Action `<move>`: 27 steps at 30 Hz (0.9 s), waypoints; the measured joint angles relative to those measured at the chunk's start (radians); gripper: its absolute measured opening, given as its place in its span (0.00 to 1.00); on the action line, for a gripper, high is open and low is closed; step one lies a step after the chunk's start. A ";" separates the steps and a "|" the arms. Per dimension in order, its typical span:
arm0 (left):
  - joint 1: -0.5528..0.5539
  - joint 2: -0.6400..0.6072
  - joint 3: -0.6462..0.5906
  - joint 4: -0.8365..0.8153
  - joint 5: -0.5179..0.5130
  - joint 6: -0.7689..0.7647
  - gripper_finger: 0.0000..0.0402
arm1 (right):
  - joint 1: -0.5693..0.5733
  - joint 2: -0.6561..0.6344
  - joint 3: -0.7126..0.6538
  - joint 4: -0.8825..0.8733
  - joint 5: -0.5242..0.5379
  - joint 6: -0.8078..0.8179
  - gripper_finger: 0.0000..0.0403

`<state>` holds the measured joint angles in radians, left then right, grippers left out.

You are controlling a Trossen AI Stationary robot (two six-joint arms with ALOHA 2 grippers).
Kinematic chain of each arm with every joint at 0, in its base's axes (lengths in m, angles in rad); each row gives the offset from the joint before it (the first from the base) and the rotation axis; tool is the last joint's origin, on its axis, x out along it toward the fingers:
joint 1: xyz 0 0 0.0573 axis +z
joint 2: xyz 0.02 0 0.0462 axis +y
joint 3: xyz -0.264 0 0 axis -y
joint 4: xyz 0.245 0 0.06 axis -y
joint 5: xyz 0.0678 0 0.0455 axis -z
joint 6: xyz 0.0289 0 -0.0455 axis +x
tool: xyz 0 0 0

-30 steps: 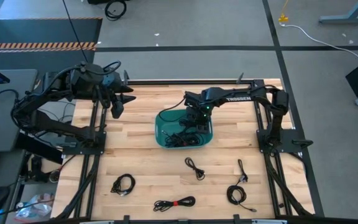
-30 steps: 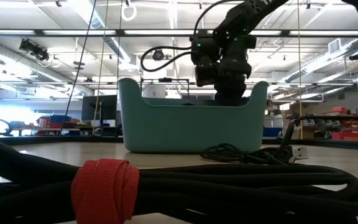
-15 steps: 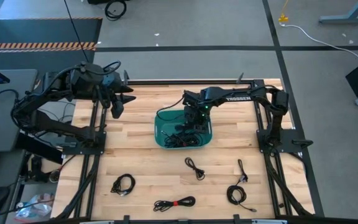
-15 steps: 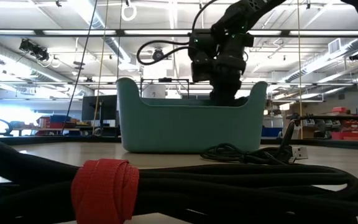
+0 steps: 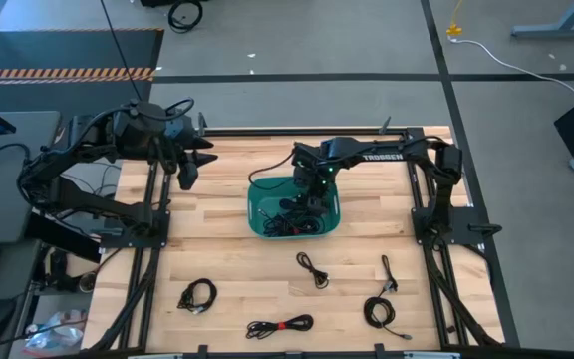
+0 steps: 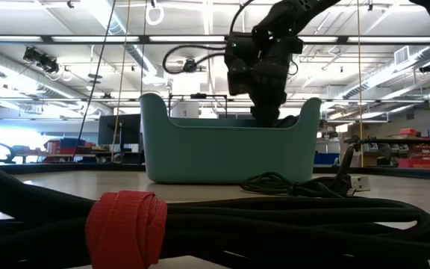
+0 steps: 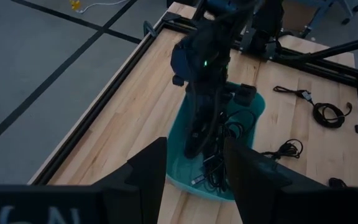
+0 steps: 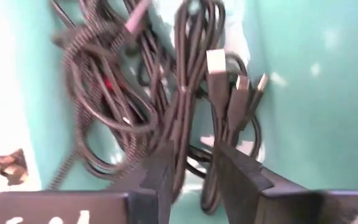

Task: Pick and place USB-C Cables
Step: Put the black charger cable into the green bin

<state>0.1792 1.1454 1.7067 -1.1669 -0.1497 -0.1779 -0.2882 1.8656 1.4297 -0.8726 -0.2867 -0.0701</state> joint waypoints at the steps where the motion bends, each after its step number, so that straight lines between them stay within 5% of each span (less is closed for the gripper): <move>1: 0.000 0.000 0.001 -0.017 0.000 -0.010 0.42 | 0.001 0.000 0.016 0.000 -0.011 0.010 0.28; 7: 0.000 -0.003 -0.056 -0.219 0.001 -0.204 0.42 | 0.031 -0.001 0.187 -0.028 -0.075 0.023 0.26; 14: -0.024 -0.024 -0.293 -0.318 0.001 -0.506 0.42 | 0.076 -0.002 0.452 -0.062 -0.097 0.003 0.26; 21: -0.187 -0.028 -0.586 -0.214 0.116 -0.784 0.42 | 0.104 -0.004 0.683 -0.107 -0.109 -0.012 0.26; 27: -0.406 -0.029 -0.788 0.125 0.202 -0.982 0.42 | 0.110 -0.004 0.793 -0.154 -0.109 -0.028 0.26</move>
<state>-0.2269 1.1164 0.9184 -1.0415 0.0518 -1.1602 -0.1780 1.8614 2.2225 -1.0263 -0.3958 -0.0986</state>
